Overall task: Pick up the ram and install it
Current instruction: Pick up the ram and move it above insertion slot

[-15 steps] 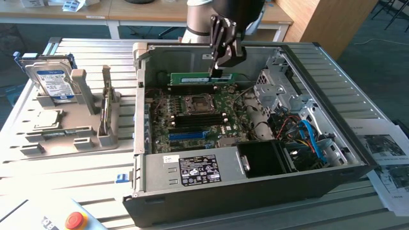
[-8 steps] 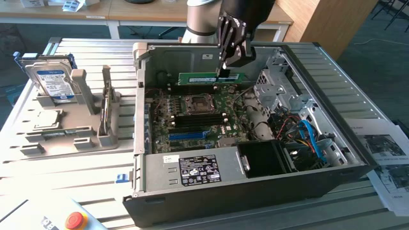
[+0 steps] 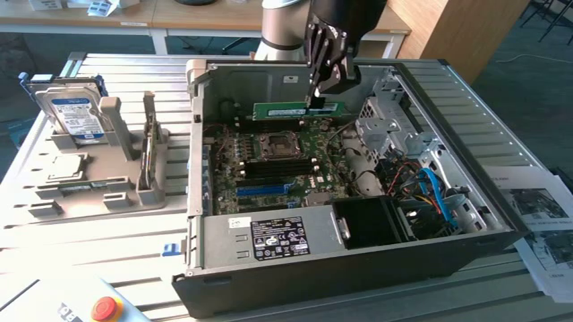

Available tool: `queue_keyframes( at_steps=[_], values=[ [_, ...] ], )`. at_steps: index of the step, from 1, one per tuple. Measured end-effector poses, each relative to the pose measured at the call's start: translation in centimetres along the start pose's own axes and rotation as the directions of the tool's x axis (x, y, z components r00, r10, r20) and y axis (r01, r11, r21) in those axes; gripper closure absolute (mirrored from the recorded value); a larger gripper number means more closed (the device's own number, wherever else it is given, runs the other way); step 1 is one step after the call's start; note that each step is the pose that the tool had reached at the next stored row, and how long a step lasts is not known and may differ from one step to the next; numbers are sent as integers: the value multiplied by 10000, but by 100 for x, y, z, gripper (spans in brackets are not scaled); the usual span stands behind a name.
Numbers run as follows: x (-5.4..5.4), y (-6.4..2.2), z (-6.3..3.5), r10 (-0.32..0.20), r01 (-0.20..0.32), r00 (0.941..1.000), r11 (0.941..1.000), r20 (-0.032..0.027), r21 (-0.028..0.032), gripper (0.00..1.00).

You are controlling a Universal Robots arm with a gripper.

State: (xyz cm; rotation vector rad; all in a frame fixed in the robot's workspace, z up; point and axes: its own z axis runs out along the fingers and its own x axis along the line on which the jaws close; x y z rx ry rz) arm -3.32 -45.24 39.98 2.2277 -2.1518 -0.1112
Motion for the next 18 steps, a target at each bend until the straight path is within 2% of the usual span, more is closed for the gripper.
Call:
queue_keyframes(
  at_steps=[7, 14, 18],
  values=[
    [0, 0, 0, -127, 127, 9999, 9996, -21, 272, 88],
    [0, -1, 5, -108, 109, 9999, 9995, -23, 280, 88],
    [1, -4, 17, 188, -188, 9998, 9994, 1, 286, 88]
  ],
)
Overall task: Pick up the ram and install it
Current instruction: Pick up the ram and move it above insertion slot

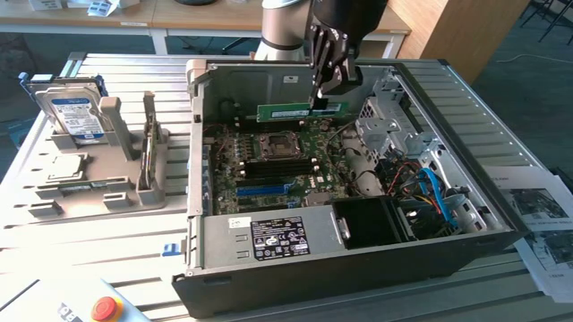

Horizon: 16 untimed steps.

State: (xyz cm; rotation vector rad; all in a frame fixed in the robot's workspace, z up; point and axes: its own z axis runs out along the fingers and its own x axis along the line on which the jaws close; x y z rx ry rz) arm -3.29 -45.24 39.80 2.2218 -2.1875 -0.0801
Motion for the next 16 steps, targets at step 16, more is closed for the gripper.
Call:
queue_keyframes(
  at_steps=[16],
  values=[
    [-114, -3, 13, 137, -137, 9999, 9999, 10, 4, 88]
  ],
)
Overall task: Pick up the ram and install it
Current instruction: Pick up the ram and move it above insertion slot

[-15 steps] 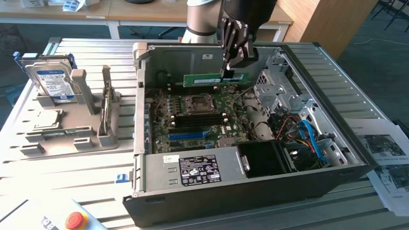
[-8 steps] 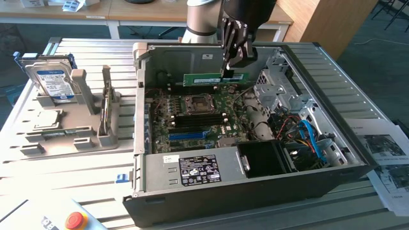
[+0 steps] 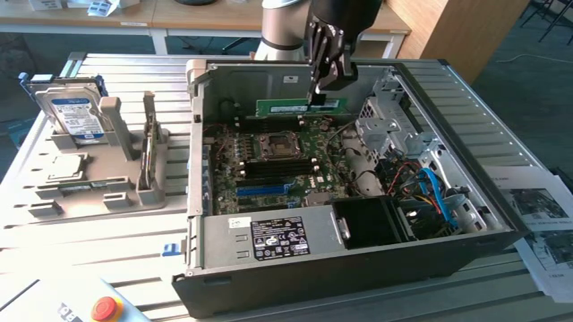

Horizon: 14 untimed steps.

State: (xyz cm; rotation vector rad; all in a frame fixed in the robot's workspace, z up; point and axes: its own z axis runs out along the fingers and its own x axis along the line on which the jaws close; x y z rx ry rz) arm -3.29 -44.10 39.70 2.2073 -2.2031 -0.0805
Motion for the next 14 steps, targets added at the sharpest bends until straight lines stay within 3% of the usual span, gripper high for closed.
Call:
queue_keyframes(
  at_steps=[14],
  values=[
    [-4, -6, 117, 11, -11, 10000, 10000, -2, -1, 88]
  ],
)
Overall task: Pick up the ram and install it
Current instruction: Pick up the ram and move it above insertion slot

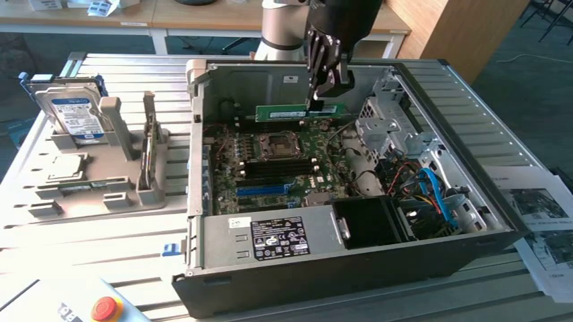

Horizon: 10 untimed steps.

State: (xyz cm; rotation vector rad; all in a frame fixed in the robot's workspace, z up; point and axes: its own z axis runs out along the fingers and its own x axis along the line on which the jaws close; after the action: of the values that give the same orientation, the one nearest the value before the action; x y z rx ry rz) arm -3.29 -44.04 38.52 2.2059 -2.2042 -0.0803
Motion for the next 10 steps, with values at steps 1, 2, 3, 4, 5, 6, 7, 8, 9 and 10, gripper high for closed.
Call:
queue_keyframes(
  at_steps=[1, 2, 3, 4, 5, 6, 7, 8, 9, 10],
  values=[
    [0, 1, 0, 1, -1, 10000, 10000, 1, 0, 88],
    [0, 0, 1, 0, 0, 10000, 10000, 1, 0, 88],
    [-1, 0, 2, 1, -1, 10000, 10000, 2, 0, 88],
    [-7, 1, 6, 3, -3, 10000, 10000, 4, 1, 88],
    [-18, 1, 9, 3, -3, 10000, 10000, 3, 1, 88],
    [-31, 0, 13, 1, -1, 10000, 10000, 2, 1, 88],
    [-46, -1, 17, 1, -1, 10000, 10000, 2, 1, 88],
    [-62, 0, 22, 1, -1, 10000, 10000, 3, 1, 88],
    [-81, -1, 26, 0, 0, 10000, 10000, 2, 1, 88],
    [-99, -1, 30, 0, 0, 10000, 10000, 1, 0, 88]
  ],
)
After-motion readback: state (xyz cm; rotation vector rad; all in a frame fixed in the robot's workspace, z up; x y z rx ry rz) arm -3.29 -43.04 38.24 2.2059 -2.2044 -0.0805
